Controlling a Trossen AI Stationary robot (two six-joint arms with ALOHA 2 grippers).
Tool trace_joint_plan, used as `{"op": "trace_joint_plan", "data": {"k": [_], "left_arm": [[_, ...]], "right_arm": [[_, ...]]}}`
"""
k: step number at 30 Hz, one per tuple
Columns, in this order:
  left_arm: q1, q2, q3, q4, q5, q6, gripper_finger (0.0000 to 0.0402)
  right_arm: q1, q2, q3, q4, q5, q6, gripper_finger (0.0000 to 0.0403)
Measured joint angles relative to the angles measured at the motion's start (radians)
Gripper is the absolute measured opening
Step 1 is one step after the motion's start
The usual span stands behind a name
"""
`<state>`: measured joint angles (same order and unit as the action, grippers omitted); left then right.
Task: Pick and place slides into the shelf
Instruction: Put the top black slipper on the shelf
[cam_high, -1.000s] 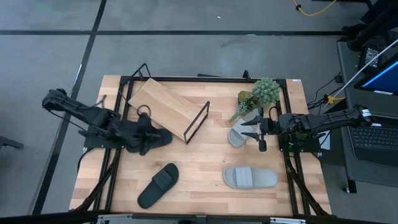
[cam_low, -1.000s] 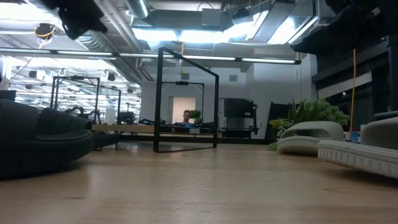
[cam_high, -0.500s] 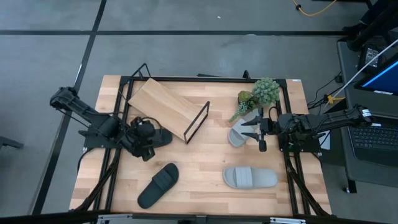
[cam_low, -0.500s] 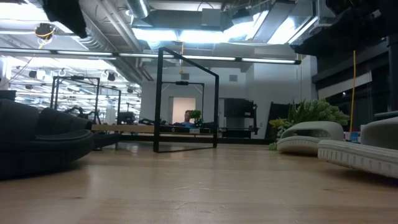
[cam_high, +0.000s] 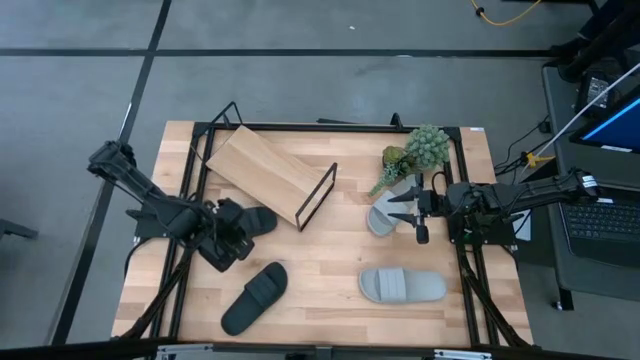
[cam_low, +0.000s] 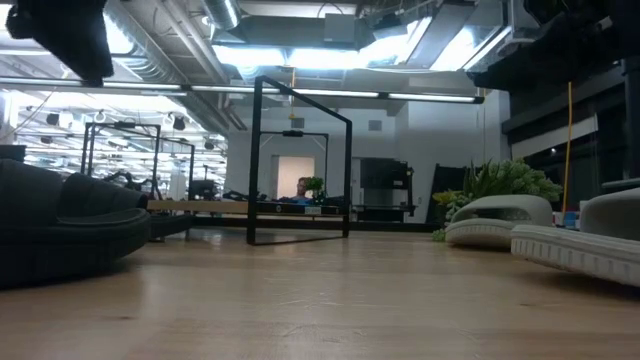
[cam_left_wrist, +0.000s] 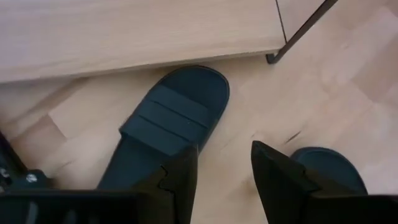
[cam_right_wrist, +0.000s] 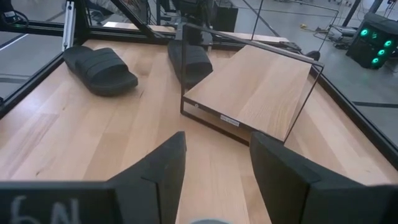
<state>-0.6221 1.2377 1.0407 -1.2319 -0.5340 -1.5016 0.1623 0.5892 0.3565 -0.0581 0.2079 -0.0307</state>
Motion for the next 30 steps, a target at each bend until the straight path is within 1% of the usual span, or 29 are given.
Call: {"op": "trace_joint_plan", "data": {"k": [6,16,22,26,30], "left_arm": [[-0.019,0.038,-0.024,0.012,0.028,-0.034,0.014],[-0.02,0.059,-0.024,0.049,0.029,-0.049,0.014],[-0.02,0.059,-0.04,0.054,0.029,-0.231,0.014],[-0.02,0.059,-0.107,0.053,0.034,-0.339,0.014],[-0.02,0.059,-0.187,0.058,0.085,-0.451,0.014]], "right_arm": [[0.0,0.0,0.0,-0.023,0.0,0.001,0.018],[0.0,0.0,0.0,-0.023,0.0,0.002,0.018],[0.0,0.0,0.0,-0.022,0.0,0.003,0.018],[0.0,0.0,0.0,-0.02,0.0,0.003,0.018],[0.0,0.0,0.0,-0.019,0.0,0.003,0.018]]}}
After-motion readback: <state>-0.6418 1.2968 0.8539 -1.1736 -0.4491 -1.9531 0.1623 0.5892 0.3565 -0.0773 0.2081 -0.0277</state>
